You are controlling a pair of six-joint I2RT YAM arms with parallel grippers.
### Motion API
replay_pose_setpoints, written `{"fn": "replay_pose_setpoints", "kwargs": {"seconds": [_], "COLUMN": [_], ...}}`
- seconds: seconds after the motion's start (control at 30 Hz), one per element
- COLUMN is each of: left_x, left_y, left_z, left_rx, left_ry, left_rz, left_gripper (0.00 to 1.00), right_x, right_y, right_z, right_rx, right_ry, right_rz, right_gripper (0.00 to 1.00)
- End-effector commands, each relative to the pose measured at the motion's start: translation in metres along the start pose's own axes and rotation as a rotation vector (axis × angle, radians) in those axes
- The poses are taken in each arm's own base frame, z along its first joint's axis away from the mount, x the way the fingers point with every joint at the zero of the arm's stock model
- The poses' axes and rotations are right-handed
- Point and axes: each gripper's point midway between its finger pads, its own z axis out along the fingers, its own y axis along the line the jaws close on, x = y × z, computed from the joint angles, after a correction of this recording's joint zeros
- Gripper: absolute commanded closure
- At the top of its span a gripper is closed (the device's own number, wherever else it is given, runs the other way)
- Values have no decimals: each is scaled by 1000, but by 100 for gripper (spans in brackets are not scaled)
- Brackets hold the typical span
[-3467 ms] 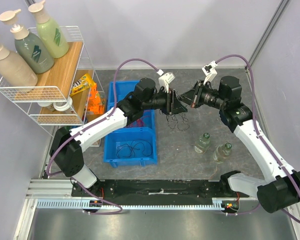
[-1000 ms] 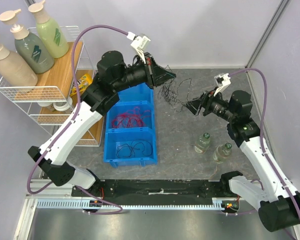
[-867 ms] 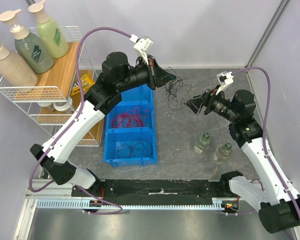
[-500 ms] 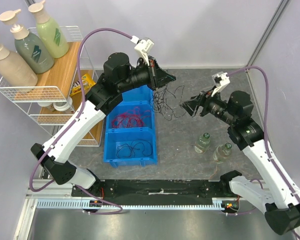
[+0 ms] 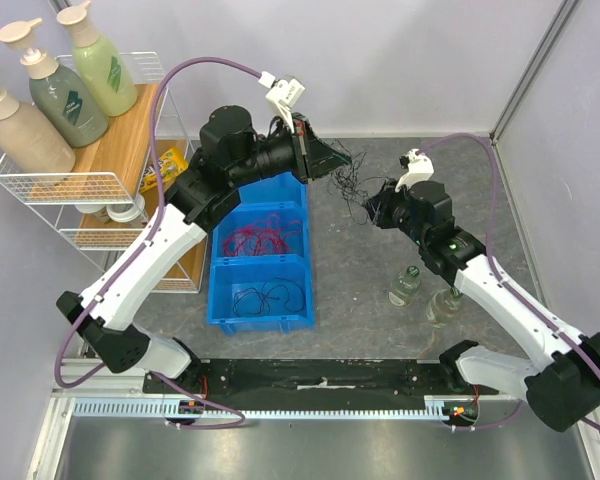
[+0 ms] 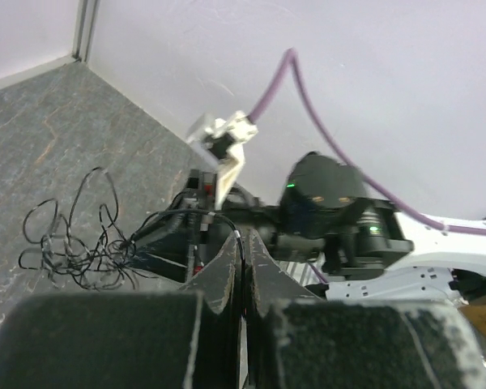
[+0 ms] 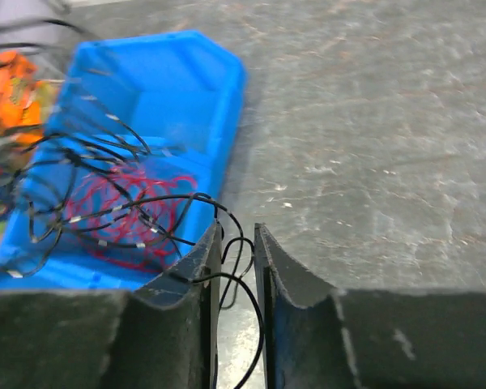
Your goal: Untangle the cables
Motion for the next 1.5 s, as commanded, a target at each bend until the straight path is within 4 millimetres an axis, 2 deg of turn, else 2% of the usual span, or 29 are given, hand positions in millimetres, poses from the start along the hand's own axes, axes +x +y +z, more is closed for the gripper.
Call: {"fn": "replay_pose_setpoints", "kwargs": {"seconds": [0.0, 0.17, 0.27, 0.33, 0.57, 0.7, 0.77, 0.83, 0.87, 0.97, 1.03, 1.07, 1.13, 1.2, 1.33, 1.47], "left_x": [-36, -49, -59, -64, -75, -72, -70, -66, -67, -68, -69, -69, -68, -65, -59, -57], "left_y": [-55, -82, -81, -76, -55, -47, -42, -35, -32, -9, 7, 14, 27, 35, 41, 33], "left_z": [-35, -67, -86, -96, -106, -97, -89, -78, -74, -63, -60, -57, -51, -44, -27, -14], "left_rx": [154, 209, 148, 87, -61, -81, -80, -86, -99, -195, -267, -297, -345, -367, -356, -296], "left_ry": [-101, -161, -211, -234, -279, -264, -251, -227, -225, -230, -248, -253, -257, -253, -232, -212], "left_rz": [54, 151, 225, 258, 294, 284, 265, 234, 219, 148, 106, 86, 56, 30, -30, -77], "left_gripper": [98, 98, 98, 98, 98, 98, 98, 98, 98, 98, 98, 98, 98, 98, 98, 98], "right_x": [-9, -2, 1, -1, -4, -5, -4, -7, -8, -20, -29, -35, -44, -49, -50, -56], "right_y": [-51, -114, -150, -165, -181, -173, -148, -95, -62, 6, 46, 59, 76, 83, 99, 105], "right_z": [12, 17, 10, 1, -13, -5, 9, 22, 19, -3, -26, -34, -48, -51, -43, -30], "right_rx": [280, 464, 543, 583, 617, 561, 393, 79, -75, -266, -341, -365, -406, -414, -446, -461], "right_ry": [-113, -89, -70, -75, -60, -9, 67, 98, 104, 46, -23, -52, -82, -88, -73, -102], "right_rz": [73, 167, 208, 217, 224, 198, 138, 85, 63, -78, -165, -183, -199, -197, -219, -202], "right_gripper": [76, 76, 75, 75, 76, 76, 69, 52, 48, 34, 27, 26, 26, 26, 34, 34]}}
